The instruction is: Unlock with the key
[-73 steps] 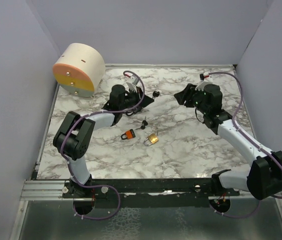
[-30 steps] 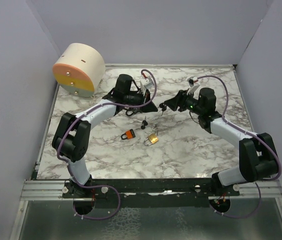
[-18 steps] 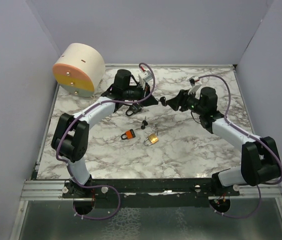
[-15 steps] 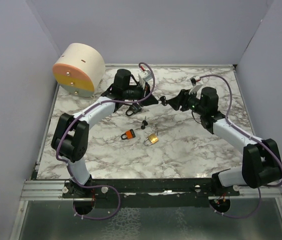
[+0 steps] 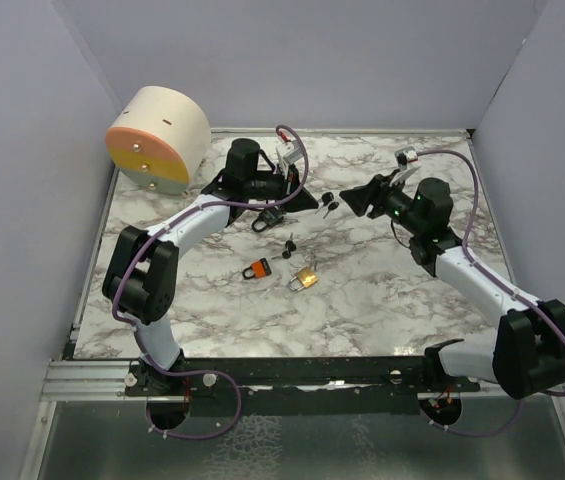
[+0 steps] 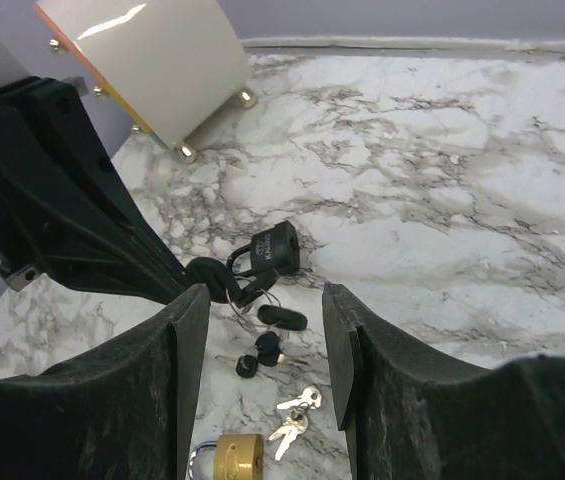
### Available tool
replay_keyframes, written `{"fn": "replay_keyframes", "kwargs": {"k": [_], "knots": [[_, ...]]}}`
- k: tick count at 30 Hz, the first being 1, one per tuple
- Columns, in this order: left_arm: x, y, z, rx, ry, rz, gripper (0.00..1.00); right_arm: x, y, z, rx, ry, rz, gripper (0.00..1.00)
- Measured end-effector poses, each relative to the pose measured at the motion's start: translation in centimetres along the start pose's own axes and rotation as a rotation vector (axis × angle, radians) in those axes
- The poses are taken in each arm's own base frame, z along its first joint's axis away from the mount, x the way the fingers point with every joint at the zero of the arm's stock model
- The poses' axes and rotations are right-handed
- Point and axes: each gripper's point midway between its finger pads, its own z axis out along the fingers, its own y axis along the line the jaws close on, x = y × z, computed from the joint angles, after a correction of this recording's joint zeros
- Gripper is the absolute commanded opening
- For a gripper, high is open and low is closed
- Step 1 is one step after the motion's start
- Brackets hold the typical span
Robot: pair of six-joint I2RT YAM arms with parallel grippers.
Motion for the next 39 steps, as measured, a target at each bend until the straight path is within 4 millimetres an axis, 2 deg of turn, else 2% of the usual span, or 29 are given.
{"fn": "replay_keyframes", "kwargs": {"k": [8, 17, 39], "knots": [[0.0, -1.4, 0.0, 0.079, -0.013, -0.013, 0.00, 0.2, 1.9, 0.4, -0.138, -0.012, 0.011, 0.49], [-0.5, -2.3, 0.0, 0.128, -0.027, -0.019, 0.00, 1.0, 2.9, 0.8, -0.233, -0.002, 0.028, 0.46], [-0.5, -2.8, 0.2, 0.170, -0.030, -0.049, 0.00, 1.4, 4.1, 1.1, -0.336, -0.014, 0.049, 0.26]]}}
